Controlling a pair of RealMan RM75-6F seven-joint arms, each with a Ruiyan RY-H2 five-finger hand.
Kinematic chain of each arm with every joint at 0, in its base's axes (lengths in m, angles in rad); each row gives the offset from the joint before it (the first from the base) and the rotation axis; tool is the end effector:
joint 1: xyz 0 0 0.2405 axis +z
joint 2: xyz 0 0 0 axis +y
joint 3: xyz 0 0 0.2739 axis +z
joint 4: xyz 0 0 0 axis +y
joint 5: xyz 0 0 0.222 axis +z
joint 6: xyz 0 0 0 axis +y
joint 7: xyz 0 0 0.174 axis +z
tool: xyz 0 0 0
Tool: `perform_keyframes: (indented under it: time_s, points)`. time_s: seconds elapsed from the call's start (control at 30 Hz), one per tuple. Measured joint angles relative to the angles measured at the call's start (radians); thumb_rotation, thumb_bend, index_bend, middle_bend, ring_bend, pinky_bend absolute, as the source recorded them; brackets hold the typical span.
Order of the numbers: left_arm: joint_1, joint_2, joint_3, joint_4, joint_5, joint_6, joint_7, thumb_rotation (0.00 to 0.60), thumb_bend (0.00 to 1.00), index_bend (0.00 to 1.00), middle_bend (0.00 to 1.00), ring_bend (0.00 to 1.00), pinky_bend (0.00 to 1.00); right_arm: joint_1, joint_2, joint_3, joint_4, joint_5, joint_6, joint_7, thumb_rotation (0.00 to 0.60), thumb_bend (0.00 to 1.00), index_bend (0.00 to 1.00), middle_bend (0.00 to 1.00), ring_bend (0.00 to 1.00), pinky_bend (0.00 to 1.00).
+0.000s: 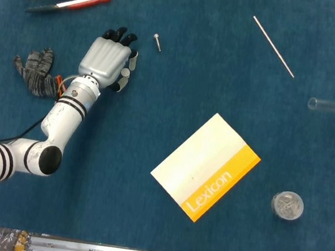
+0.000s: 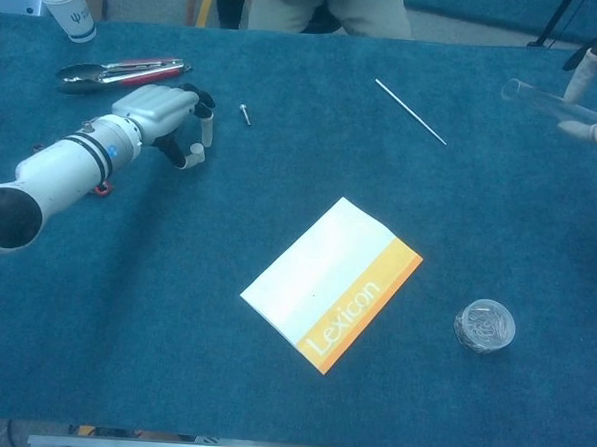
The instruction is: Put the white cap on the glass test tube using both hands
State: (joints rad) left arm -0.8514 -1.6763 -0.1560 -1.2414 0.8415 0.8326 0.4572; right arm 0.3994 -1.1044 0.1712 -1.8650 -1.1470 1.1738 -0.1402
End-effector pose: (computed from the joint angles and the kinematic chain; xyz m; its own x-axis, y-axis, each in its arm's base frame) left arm -0.1799 0.4184 -0.0816 0.5196 0.3692 0.7705 0.8533 -0.2708 -0.4456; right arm -0.2432 -0.3138 0.1161 0.2387 -0.1740 0.9554 -0.9710 -0.0538 0.2329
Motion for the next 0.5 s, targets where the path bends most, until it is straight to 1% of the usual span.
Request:
perform_keyframes:
  time_s: [0.5]
  points:
    - [-0.001,-0.001,0.004,0.016,0.008,-0.008,-0.003,0.6,0.32,0.47,0.13,0.0,0.03,-0.001,0.001,0.001,-0.003,0.002,0.0,-0.001,0.6,0.38,0.75,0.32,0.15,0.25]
